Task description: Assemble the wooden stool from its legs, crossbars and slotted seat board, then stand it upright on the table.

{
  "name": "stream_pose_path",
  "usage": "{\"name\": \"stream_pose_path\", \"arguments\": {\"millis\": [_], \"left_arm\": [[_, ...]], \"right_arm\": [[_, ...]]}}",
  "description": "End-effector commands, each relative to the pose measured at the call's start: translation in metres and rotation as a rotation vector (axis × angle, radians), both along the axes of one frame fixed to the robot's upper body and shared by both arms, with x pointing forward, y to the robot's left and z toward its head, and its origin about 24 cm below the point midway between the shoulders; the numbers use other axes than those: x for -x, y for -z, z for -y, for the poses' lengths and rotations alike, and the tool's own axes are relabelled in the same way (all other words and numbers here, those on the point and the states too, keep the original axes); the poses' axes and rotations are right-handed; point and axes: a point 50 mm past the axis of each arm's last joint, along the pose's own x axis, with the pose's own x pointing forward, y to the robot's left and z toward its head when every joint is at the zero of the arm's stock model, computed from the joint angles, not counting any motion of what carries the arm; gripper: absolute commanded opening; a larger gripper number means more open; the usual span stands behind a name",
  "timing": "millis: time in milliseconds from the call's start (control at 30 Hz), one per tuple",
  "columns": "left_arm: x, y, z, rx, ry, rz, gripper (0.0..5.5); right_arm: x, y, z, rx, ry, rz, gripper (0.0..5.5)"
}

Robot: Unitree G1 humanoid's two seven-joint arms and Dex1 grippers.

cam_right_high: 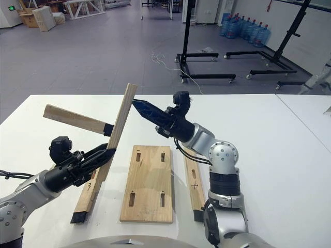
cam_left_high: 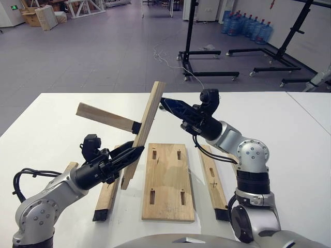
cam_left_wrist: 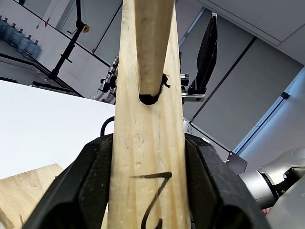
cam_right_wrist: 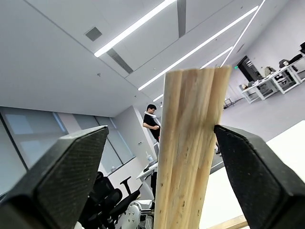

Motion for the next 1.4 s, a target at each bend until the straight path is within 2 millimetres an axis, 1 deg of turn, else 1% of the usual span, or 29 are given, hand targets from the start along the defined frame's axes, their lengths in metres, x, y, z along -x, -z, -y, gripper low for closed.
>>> {"name": "stream_pose_path", "arguments": {"millis": [33,267,367,467,633,667,700,900,1033,1133,1200,1267,1333,1400], "left_arm": [[0.001,0.002,0.002,-0.016,0.008,0.008,2.04],[0.005,0.005,0.006,-0.024,0.03,0.009,2.04],[0.006,0.008,0.008,-0.04,0.044,0.007,2.04],[0.007,0.009,0.008,-0.056,0.049,0.013,2.04],[0.007,0.009,0.006,-0.065,0.015,0.01,2.04],[0.007,0.009,0.006,-0.064,0.015,0.01,2.04],[0.008,0.01,0.006,-0.064,0.015,0.01,2.04],[0.01,0.012,0.006,-0.037,0.012,0.011,2.04],[0.011,0.014,0.008,-0.037,0.006,0.004,2.04],[0.01,0.016,0.006,-0.037,-0.031,-0.009,2.04],[0.009,0.018,0.005,-0.043,-0.049,-0.034,2.54],[0.008,0.018,0.003,-0.038,-0.077,-0.041,2.8],[0.009,0.018,0.001,-0.036,-0.11,-0.041,3.1],[0.012,0.019,-0.001,-0.036,-0.147,-0.039,3.36]], "right_arm": [[-0.008,0.003,-0.006,0.076,0.017,-0.004,4.09],[-0.013,0.003,-0.008,0.104,0.023,0.011,4.09],[-0.01,-0.004,-0.01,0.073,-0.034,0.031,4.09],[-0.008,-0.003,-0.012,0.091,-0.065,0.043,4.09],[-0.001,-0.002,-0.009,0.095,-0.132,0.046,3.32],[0.0,-0.003,-0.008,0.087,-0.139,0.047,3.24],[0.001,-0.003,-0.007,0.077,-0.147,0.049,3.02],[0.002,-0.006,-0.006,0.056,-0.16,0.06,2.06],[0.002,-0.007,-0.003,0.048,-0.129,0.091,2.05],[0.004,-0.006,0.001,0.044,-0.122,0.12,2.05],[0.004,-0.004,0.003,0.064,-0.101,0.133,2.05],[0.001,-0.004,0.008,0.064,-0.079,0.125,2.05],[-0.001,-0.008,0.015,0.06,-0.046,0.138,2.05],[-0.01,-0.017,0.024,0.057,0.052,0.174,2.05]]}}
